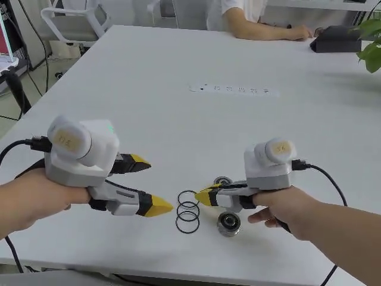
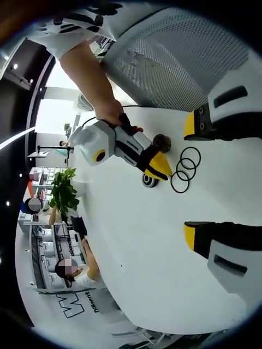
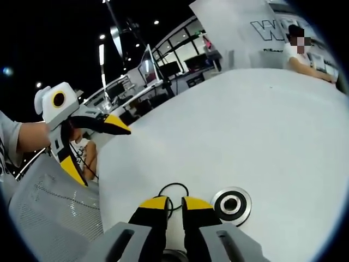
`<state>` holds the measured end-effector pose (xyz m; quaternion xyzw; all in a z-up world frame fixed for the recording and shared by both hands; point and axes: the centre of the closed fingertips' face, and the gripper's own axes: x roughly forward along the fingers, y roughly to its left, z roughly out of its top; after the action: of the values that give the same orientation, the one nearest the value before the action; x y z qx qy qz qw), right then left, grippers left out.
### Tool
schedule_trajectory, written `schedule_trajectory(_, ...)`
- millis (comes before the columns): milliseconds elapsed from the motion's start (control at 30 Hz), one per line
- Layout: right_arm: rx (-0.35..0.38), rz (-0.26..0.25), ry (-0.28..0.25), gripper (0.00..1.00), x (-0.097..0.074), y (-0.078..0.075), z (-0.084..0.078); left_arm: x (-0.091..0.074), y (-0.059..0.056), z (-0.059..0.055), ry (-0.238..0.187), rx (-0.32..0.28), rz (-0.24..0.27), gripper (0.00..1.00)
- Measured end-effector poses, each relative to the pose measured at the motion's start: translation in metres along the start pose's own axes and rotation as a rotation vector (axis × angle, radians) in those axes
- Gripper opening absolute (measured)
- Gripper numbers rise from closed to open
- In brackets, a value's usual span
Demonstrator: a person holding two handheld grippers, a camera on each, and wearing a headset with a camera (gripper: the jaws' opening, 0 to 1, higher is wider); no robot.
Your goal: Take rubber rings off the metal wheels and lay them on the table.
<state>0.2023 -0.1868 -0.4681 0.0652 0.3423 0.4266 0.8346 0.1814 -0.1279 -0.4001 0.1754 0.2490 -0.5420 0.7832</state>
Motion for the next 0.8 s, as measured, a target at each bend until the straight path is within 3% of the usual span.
schedule_trajectory(433, -0.016, 0.013, -0.044, 0.12, -0.012, 0.006, 0.012, 0.003, -0.001, 0.005, -0.001, 0.01, -0.004, 0.57)
schedule_trajectory(800, -0.018, -0.014, -0.092, 0.15, -0.031, -0.003, 0.02, 0.015, 0.0, 0.016, -0.002, 0.022, -0.012, 0.57)
